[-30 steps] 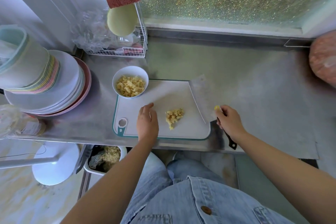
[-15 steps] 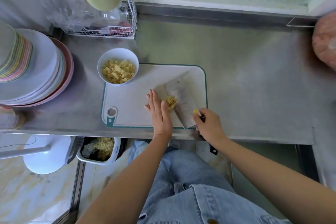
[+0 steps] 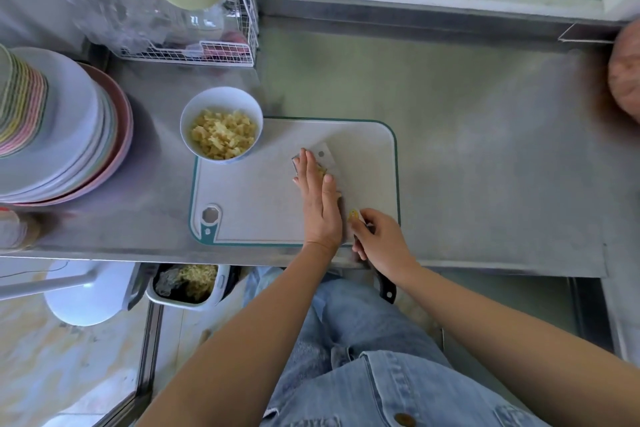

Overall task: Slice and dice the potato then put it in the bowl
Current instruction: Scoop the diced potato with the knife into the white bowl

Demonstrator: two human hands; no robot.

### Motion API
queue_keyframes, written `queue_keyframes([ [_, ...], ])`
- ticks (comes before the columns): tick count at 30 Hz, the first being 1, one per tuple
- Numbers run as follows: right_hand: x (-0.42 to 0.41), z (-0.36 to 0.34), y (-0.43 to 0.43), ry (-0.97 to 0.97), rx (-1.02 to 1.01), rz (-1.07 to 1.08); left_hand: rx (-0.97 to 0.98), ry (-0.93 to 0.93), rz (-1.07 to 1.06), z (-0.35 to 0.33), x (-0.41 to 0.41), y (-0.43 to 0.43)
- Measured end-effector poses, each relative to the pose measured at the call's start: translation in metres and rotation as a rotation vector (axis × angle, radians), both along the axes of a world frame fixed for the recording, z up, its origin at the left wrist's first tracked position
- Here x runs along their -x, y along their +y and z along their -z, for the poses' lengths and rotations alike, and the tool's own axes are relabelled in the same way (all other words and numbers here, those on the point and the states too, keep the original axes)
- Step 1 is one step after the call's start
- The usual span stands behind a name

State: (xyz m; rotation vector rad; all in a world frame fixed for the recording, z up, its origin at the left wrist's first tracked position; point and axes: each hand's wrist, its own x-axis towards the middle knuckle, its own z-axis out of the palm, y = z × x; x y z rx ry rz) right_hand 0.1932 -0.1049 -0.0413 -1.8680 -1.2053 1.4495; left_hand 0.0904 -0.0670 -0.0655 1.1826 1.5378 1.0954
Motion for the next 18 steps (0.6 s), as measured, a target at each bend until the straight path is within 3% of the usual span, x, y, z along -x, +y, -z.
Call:
queue_keyframes([
  [11,-0.002,-0.035,0.047,0.114,-0.01,0.035,-0.176,-0.011,0.012,-0.053,0.031,0.041],
  [15,0.005,-0.05,0.06,0.118,-0.029,0.015,-0.288,0.329,-0.135,-0.062,0.071,0.056],
  [18,0.013,-0.058,0.07,0.116,-0.036,0.013,-0.2,0.637,-0.373,-0.054,0.115,0.066],
])
